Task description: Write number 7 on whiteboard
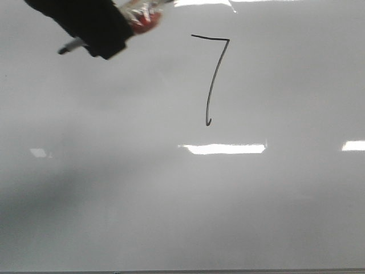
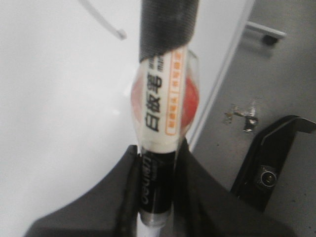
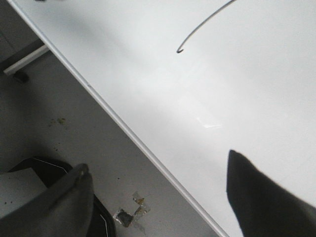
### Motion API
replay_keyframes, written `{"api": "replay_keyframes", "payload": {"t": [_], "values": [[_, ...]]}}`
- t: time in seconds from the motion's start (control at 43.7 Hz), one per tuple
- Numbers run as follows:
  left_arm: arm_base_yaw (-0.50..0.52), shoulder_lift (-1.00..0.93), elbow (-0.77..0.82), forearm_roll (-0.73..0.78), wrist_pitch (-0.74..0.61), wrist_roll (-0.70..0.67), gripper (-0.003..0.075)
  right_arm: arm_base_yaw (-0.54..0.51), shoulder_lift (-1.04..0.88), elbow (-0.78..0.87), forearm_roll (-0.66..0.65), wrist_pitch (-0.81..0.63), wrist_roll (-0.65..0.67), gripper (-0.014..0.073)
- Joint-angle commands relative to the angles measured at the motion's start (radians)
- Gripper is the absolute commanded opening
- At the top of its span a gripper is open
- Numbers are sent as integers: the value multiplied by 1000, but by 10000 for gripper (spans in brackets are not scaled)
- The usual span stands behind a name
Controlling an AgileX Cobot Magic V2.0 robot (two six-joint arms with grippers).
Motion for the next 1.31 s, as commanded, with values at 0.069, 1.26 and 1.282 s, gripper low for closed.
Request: {"api": "replay_keyframes", "payload": {"t": [0.069, 1.26, 1.282], "values": [[150, -83, -37, 190, 11, -281, 58, -25, -12, -34, 11, -54, 8, 580], [693, 85, 354, 37, -814, -461, 235, -25, -10, -31, 14, -101, 9, 580], [693, 86, 354, 37, -814, -461, 268, -25, -10, -31, 15, -101, 9, 580]]}}
